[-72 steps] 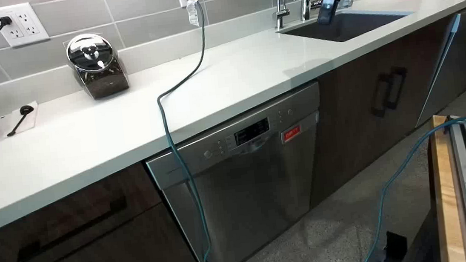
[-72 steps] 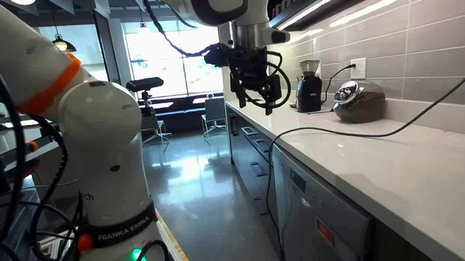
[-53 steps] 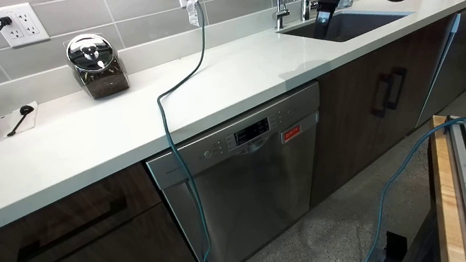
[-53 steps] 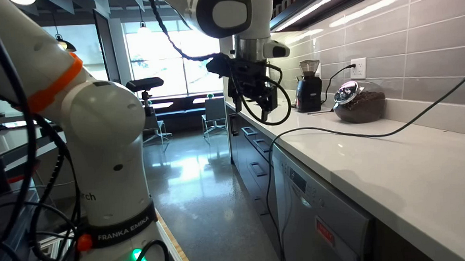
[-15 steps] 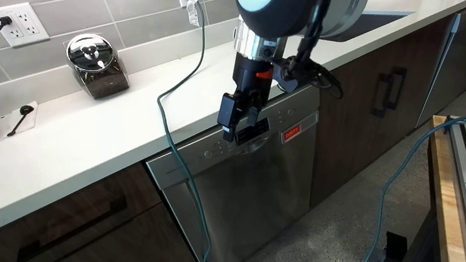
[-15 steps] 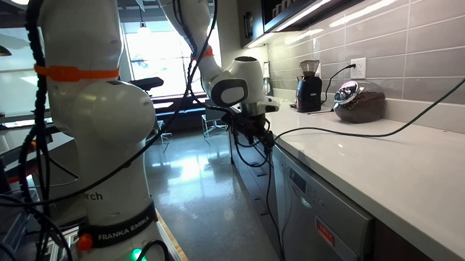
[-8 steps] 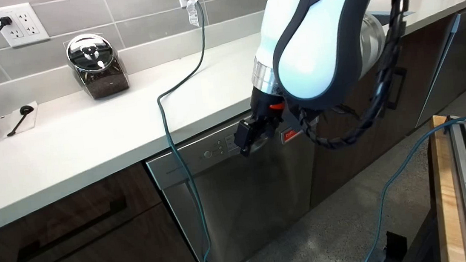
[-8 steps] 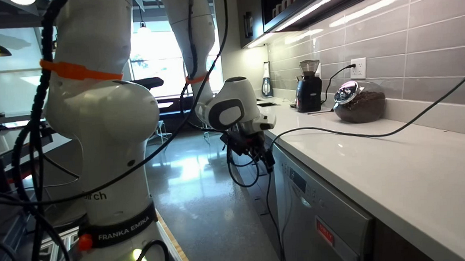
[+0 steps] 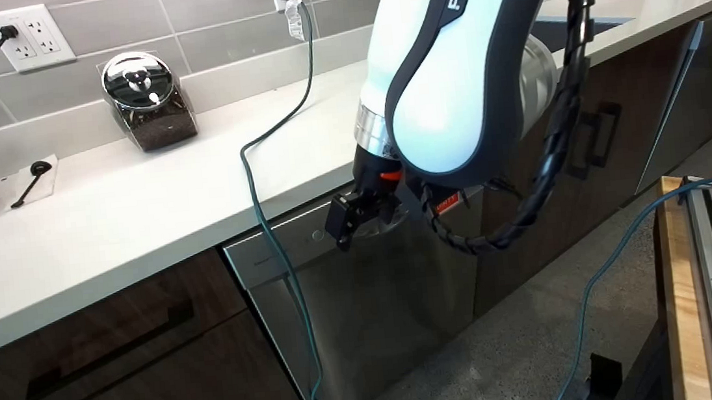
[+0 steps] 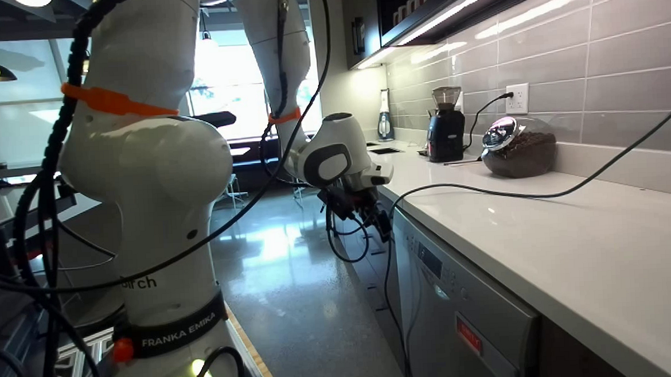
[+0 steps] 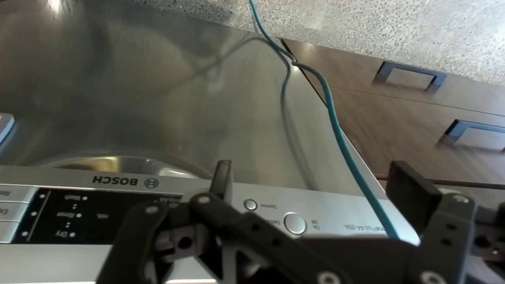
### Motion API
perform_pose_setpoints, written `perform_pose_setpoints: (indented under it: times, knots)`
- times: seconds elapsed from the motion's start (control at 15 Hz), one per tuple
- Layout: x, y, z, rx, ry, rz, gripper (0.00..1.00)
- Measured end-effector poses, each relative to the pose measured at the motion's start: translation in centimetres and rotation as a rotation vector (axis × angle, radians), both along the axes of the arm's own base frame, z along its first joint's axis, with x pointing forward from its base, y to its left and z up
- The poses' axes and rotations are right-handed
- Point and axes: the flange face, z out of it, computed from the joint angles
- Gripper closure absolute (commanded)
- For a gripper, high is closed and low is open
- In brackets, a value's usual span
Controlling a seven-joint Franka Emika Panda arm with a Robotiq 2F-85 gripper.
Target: Press the power button on the oven
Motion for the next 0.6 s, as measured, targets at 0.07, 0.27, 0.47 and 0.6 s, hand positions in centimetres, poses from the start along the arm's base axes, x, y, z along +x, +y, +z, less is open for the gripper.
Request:
perform_pose_setpoints:
  times: [0.07, 0.27, 0.47, 0.6]
  knots:
    - [0.2, 0.4, 0.0, 0.005, -0.003, 0.001, 0.0]
    - [0.6, 1.3, -0.5, 0.021, 0.004, -0.009, 0.0]
    - [1.0, 1.4, -1.5, 0.025, 0.019, -0.017, 0.0]
    - [1.4, 1.1, -2.1, 0.021, 0.021, -0.025, 0.0]
